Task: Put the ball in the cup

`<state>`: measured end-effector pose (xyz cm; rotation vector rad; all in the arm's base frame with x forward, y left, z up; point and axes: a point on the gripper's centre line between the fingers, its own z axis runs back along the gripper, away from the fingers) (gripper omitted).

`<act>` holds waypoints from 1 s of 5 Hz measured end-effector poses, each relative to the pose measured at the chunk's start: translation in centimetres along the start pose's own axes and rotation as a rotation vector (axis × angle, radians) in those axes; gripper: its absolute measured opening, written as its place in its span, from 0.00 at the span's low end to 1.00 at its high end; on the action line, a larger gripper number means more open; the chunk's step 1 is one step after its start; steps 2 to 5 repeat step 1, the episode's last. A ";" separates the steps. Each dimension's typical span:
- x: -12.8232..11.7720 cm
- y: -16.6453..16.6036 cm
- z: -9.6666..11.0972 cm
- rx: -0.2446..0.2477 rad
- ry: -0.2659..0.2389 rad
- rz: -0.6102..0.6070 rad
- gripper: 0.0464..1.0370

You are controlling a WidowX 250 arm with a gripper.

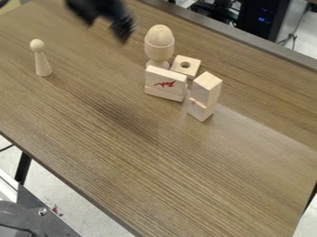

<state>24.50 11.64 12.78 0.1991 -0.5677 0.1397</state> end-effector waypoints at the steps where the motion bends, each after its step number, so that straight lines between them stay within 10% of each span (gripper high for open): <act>1: -5.0 2.5 1.4 0.033 0.149 0.060 0.96; 5: -5.0 2.5 1.4 0.033 0.149 0.060 0.96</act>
